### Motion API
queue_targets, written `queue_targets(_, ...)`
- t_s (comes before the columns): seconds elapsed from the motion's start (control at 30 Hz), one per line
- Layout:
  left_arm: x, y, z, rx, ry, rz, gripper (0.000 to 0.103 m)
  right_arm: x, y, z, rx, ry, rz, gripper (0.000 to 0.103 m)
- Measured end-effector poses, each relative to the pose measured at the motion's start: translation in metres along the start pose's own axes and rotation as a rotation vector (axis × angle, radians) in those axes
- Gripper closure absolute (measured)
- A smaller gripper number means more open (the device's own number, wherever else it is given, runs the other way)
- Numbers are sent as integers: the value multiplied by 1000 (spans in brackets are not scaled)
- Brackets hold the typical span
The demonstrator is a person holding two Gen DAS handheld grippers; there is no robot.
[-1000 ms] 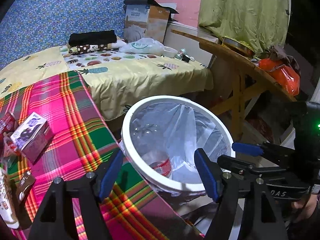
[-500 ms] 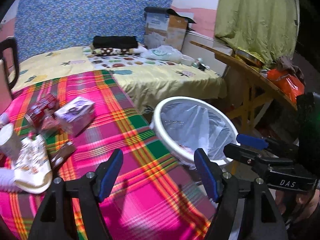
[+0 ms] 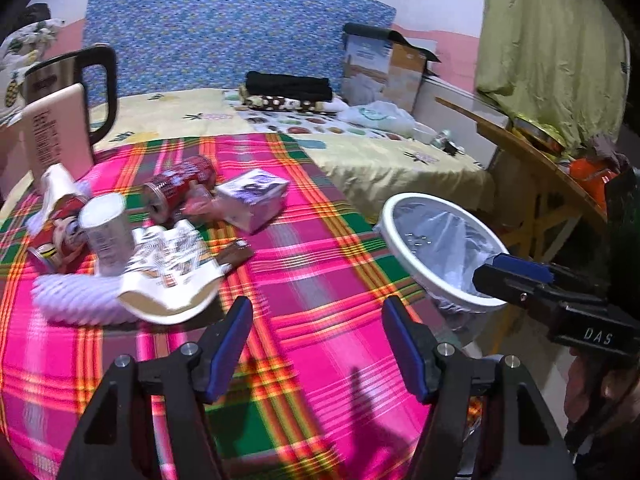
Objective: Collect trash
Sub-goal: 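Withdraw both tools from the bin back toward the table, then grasp the patterned paper cup with right tool while left grasps the red can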
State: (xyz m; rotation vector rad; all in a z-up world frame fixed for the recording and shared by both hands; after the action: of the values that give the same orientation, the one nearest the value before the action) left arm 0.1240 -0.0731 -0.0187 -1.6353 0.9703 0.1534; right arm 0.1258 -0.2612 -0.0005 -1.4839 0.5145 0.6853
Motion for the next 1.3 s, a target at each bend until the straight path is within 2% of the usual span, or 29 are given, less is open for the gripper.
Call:
queue_targets(0.37,-25,14,36,-52,-100,-21,34,8,2,35,-48,-83,17,39)
queue_targets(0.67,-43,15,70,-99,-180,-51,34,26,1,60,-70,-156,87,39)
queue_targets(0.8,-49,13,86,-117,-213,-60,34,29,-3,74,-84,-189,90,39)
queue_targets(1.03,-59,7,112,-143,-256,-82,34,39,-13,100,-113,-240,99,47)
queue_targets(1.3,-66,-3,145,-160,-309,-94,34,65,-19,122,-109,-273,153,49)
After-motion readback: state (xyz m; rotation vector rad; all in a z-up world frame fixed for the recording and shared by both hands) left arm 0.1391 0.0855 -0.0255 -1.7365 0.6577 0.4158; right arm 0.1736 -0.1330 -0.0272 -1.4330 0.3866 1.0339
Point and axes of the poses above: each gripper's, at about its wrist camera, not at the fingertips, and x roughly the way its jaws point, z to its left, y to its underside, the point moved 4 cm from there along x, roughly the way its jaws point, and after that the axes turned 11 degrees about y, right-handed, at the moved point
